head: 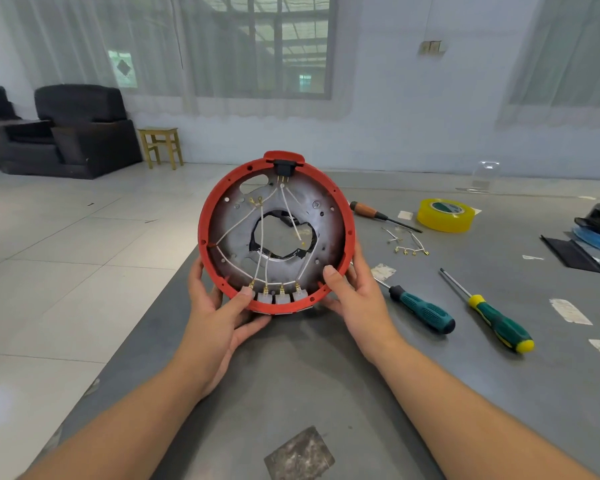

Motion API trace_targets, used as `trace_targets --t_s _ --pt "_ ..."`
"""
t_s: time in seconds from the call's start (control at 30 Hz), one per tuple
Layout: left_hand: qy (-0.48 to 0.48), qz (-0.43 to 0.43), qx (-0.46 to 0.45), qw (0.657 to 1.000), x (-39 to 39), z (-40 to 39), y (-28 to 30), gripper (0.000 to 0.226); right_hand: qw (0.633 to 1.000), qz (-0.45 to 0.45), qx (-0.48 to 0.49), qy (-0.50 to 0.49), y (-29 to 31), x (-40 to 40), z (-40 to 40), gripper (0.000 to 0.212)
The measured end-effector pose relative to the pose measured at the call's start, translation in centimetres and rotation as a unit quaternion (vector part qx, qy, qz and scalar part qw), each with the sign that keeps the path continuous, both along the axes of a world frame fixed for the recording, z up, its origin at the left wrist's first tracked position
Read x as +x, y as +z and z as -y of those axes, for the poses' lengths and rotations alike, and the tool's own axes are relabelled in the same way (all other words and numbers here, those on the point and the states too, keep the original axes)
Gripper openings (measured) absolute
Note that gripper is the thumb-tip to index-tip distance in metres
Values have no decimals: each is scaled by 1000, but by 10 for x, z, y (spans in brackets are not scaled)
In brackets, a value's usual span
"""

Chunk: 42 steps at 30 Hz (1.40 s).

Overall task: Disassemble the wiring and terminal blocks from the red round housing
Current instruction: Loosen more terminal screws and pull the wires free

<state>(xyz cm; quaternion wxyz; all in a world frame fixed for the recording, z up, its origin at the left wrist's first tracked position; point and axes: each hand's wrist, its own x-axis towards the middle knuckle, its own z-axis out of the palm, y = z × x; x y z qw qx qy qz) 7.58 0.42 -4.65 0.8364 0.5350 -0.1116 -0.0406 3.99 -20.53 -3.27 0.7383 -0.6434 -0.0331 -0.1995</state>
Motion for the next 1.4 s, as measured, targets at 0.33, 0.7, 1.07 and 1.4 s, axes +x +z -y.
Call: trace_targets --t_s 0.33,0.7,1.07,1.4 --pt "-59 -109 -50 991 8 -10 -1 57 1000 13 -6 8 -4 10 -1 63" --pt "-36 -142 -78 986 3 -13 0 59 980 -10 -192 -44 -5 13 3 41" --pt "1 -133 -100 986 3 -13 0 72 605 -310 -646 -347 2 -24 66 38" --pt "15 -124 -101 987 4 -15 -2 71 657 -312 -596 -341 -7 -18 81 38"
